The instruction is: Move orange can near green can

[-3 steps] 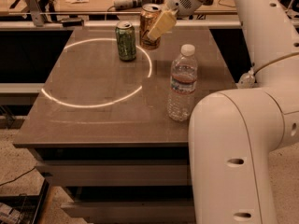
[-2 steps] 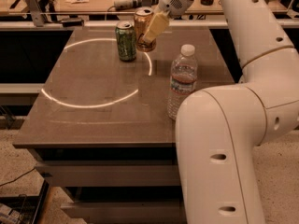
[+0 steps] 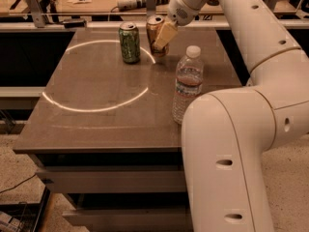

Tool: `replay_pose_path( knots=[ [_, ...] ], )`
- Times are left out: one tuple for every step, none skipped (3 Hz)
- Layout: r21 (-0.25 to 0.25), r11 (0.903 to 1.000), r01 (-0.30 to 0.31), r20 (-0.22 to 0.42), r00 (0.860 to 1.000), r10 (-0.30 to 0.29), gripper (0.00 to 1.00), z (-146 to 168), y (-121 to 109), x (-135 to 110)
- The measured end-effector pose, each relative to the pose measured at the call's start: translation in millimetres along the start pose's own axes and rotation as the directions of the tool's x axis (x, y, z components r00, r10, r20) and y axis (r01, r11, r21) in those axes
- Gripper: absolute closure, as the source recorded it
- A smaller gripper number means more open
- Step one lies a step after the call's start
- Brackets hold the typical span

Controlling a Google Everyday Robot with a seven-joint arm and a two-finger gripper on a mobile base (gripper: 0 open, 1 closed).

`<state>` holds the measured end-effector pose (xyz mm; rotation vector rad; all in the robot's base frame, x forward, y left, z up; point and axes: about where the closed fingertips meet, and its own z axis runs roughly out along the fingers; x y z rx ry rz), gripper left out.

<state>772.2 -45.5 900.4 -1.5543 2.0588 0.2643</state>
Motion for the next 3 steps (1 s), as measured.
replay_pose_path(
  knots=[
    [0.006, 0.9982, -0.059, 0.009, 0.998, 0.059, 1.00, 15, -4, 11],
    [-0.022, 0.9964, -0.081, 0.030, 0.996, 0.082, 1.00, 24, 1, 13],
    [-0.026, 0.9964, -0.081, 0.028, 0.996, 0.081, 0.84, 29, 2, 13]
  ],
)
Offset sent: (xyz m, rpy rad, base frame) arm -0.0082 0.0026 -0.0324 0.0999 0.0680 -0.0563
